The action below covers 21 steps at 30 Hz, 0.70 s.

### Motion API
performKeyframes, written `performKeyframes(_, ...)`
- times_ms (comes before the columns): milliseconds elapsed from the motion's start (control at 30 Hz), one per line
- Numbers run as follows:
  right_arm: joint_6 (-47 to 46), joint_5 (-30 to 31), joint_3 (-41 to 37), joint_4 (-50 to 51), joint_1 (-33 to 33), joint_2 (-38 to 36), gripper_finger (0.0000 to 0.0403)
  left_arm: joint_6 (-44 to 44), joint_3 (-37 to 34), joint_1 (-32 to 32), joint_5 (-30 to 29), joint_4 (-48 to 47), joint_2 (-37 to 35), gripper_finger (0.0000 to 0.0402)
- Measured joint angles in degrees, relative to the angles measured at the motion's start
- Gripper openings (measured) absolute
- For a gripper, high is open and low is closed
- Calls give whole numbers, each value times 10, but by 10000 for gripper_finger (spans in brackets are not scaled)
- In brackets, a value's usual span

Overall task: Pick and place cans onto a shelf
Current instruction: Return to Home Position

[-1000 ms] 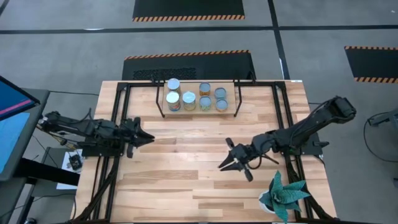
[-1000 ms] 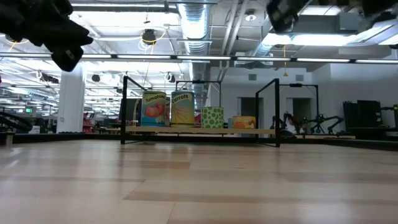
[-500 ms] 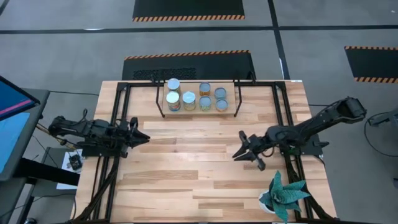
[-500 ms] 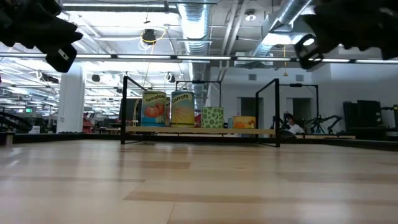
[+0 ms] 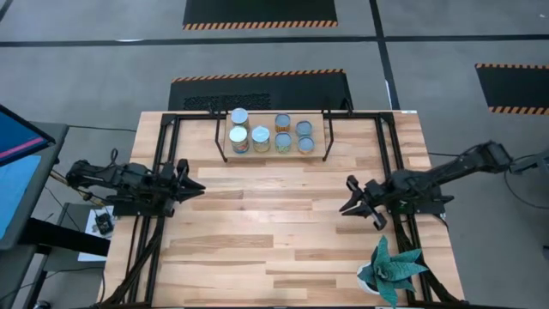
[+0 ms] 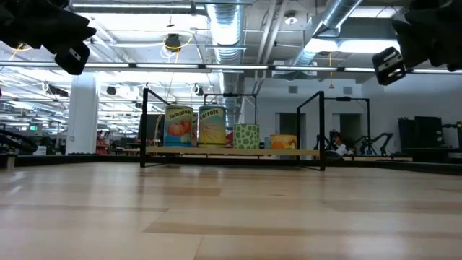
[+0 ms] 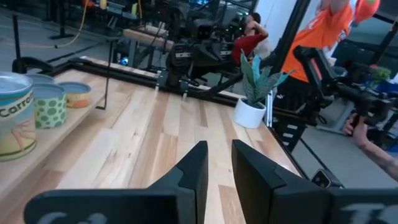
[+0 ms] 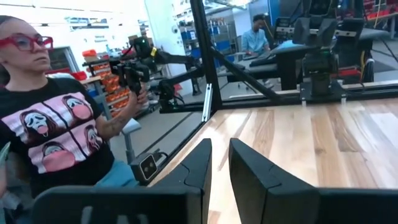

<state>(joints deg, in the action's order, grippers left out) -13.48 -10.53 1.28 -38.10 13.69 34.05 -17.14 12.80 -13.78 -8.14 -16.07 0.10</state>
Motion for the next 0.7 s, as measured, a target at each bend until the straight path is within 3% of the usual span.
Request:
performKeyframes(267, 12, 20, -8, 83, -8, -97, 82, -11, -1, 0, 10, 25, 0, 59)
performKeyframes(467, 34, 18, -8, 129, -23, -140, 82, -13, -73, 0, 139, 185, 0, 59)
performKeyframes(567, 34, 18, -8, 142, -29, -148, 82, -23, -112, 0, 149, 239, 0, 59)
performKeyframes(700, 35, 19, -9, 166, -33, -151, 82, -32, -121, 0, 150, 241, 1, 59)
